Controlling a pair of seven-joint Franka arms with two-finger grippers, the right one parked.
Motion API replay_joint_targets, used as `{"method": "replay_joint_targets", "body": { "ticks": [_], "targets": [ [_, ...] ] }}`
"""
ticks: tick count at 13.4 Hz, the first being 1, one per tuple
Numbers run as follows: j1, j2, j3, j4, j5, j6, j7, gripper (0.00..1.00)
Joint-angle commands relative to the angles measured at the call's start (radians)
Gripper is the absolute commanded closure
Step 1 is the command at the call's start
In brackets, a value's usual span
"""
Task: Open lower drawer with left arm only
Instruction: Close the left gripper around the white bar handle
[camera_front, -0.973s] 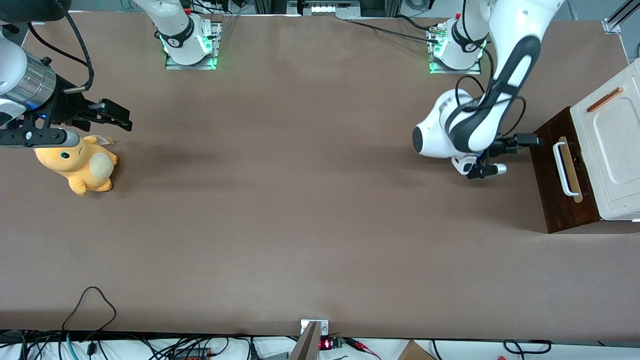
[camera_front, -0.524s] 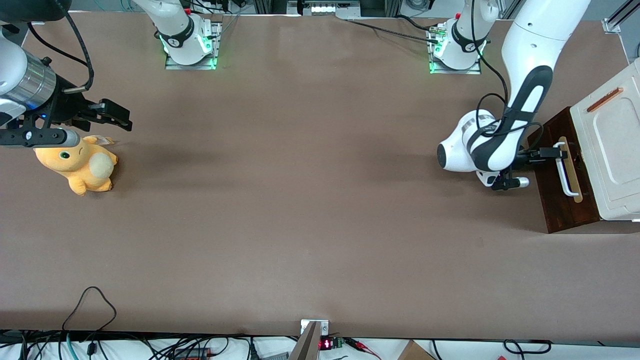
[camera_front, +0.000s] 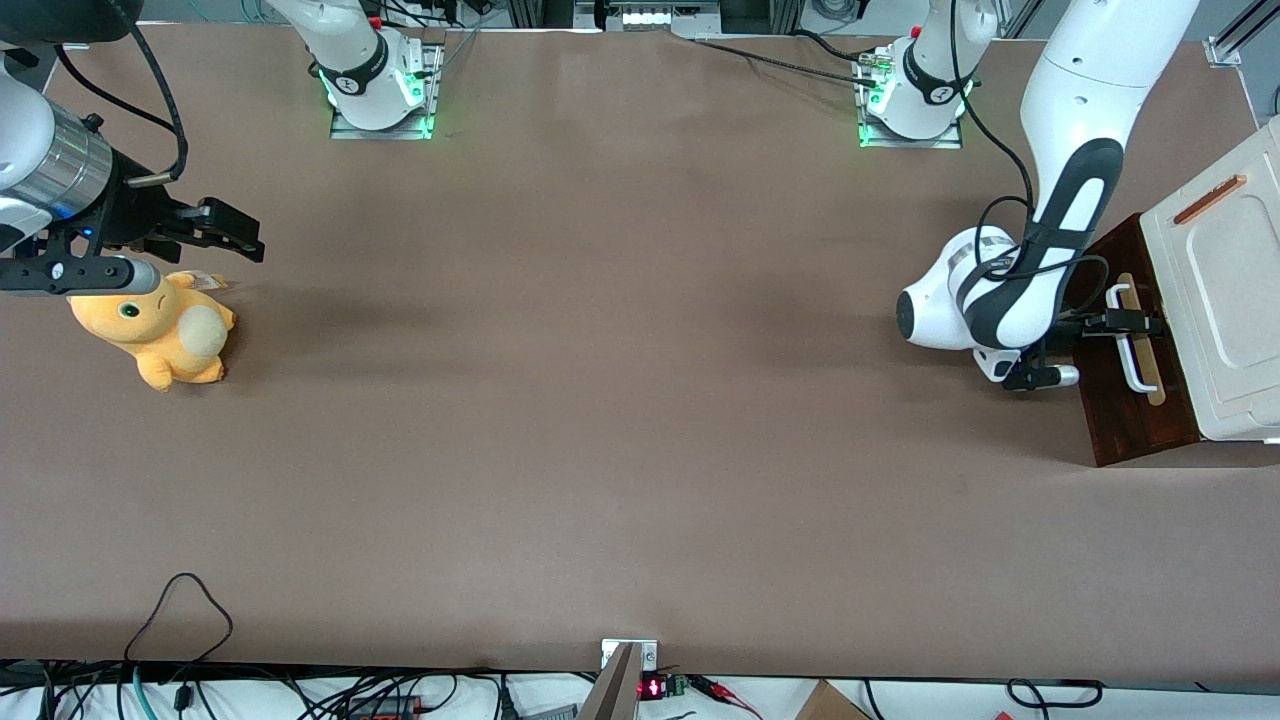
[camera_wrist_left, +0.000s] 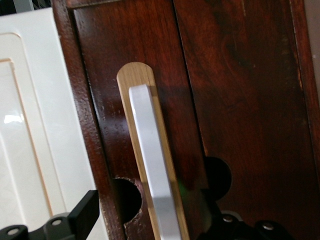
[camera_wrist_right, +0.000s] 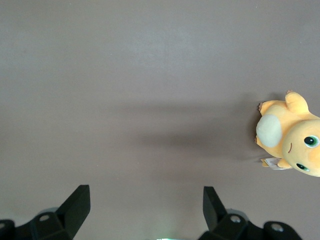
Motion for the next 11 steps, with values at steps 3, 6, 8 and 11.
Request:
{"method": "replay_joint_targets", "body": {
  "ticks": [3,6,8,11],
  "targets": [
    [0.0,0.01,-0.002,0.006,0.023,0.006,0.008,0.29],
    [0.0,0.015,-0.002,0.006,0.023,0.007,0.008,0.37],
    [0.0,0.017,0.0,0.008,0.024,0.023,0.01,0.42],
    [0.0,0.018,0.0,0.009,0.024,0.024,0.01,0.48]
  ]
}}
